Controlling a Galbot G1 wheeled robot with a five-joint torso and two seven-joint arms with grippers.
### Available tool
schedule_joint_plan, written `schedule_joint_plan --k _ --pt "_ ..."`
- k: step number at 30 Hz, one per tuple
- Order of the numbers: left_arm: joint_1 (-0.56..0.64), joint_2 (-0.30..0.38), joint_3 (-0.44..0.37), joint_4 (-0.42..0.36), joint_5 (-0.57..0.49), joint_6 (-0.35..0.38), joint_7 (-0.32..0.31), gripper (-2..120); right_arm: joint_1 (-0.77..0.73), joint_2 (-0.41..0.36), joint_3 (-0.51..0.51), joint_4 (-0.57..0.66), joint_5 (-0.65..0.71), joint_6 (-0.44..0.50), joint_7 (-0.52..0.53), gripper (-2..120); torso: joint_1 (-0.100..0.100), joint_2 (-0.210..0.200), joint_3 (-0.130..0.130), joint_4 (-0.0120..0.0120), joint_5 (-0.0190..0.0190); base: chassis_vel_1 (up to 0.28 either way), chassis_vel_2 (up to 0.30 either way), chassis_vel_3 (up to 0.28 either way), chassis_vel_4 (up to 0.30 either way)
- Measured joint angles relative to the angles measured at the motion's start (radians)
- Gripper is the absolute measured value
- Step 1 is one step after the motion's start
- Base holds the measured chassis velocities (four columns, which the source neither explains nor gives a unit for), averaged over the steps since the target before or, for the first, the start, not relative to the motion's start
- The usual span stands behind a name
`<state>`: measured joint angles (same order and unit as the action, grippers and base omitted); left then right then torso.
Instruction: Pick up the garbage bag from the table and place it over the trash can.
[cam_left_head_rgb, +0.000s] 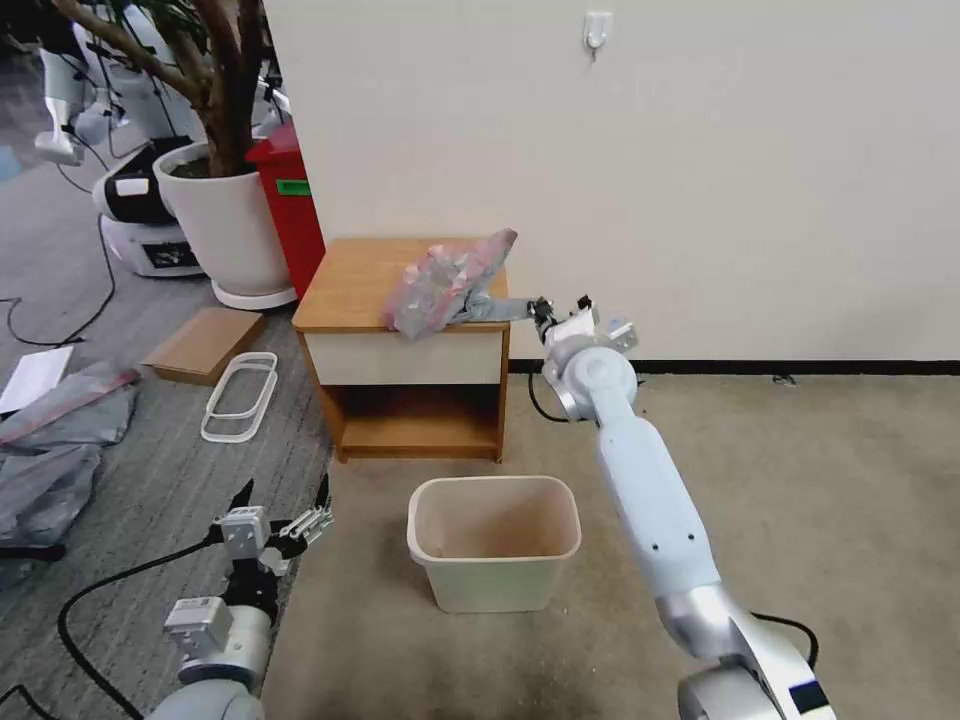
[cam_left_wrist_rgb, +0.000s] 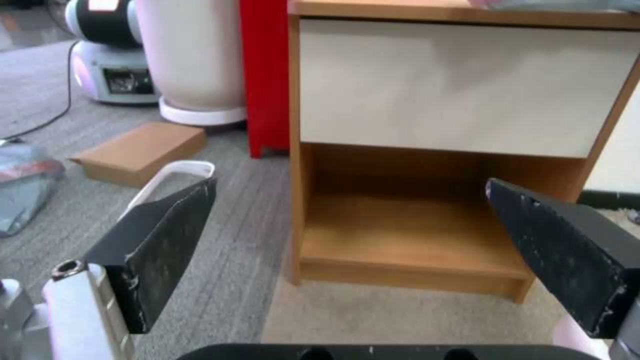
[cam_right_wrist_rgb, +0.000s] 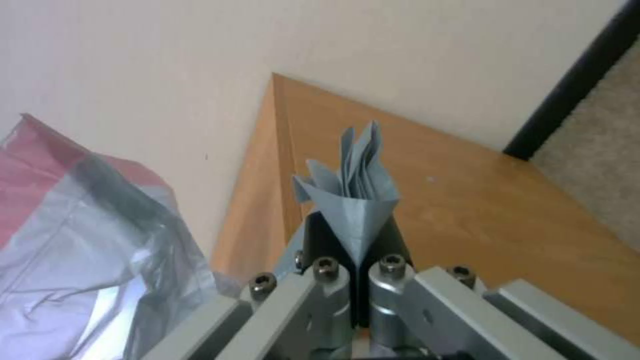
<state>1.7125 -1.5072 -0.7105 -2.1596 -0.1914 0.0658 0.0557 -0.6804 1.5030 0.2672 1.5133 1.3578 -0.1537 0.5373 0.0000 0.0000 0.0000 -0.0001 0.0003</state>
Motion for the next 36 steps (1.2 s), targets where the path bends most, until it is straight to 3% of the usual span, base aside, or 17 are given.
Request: schedule_joint_plan --k 7,8,14,23,36 --pt "-0.016 -0.001 0.007 0.005 0.000 0.000 0.000 100 -0.222 -0.077 -0.049 0.318 0.048 -0.016 0.089 0 0.000 0.000 0.000 0.0000 -0.0002 0.000 0.000 0.000 0.000" --pt "-0.016 -0.001 0.007 0.005 0.000 0.000 0.000 100 -0.222 -0.077 -0.049 0.318 0.048 -0.016 0.089 0 0.000 0.000 0.000 0.0000 -0.0002 0.000 0.000 0.000 0.000" --pt "-0.020 -0.004 0.010 0.005 0.000 -0.001 0.000 100 -0.528 -0.113 -0.153 0.534 0.002 -0.028 0.145 0 0.000 0.000 0.000 0.0000 -0.0003 0.000 0.000 0.000 0.000" --pt "-0.020 -0.004 0.014 0.000 0.000 -0.008 0.000 100 -0.681 -0.116 -0.257 0.545 -0.155 -0.007 0.119 0 0.000 0.000 0.000 0.0000 -0.0003 0.000 0.000 0.000 0.000" --pt "-0.021 -0.007 0.023 0.003 0.000 -0.017 0.001 100 -0.663 -0.108 -0.277 0.508 -0.247 0.021 0.119 0 0.000 0.000 0.000 0.0001 -0.0003 0.000 0.000 0.000 0.000"
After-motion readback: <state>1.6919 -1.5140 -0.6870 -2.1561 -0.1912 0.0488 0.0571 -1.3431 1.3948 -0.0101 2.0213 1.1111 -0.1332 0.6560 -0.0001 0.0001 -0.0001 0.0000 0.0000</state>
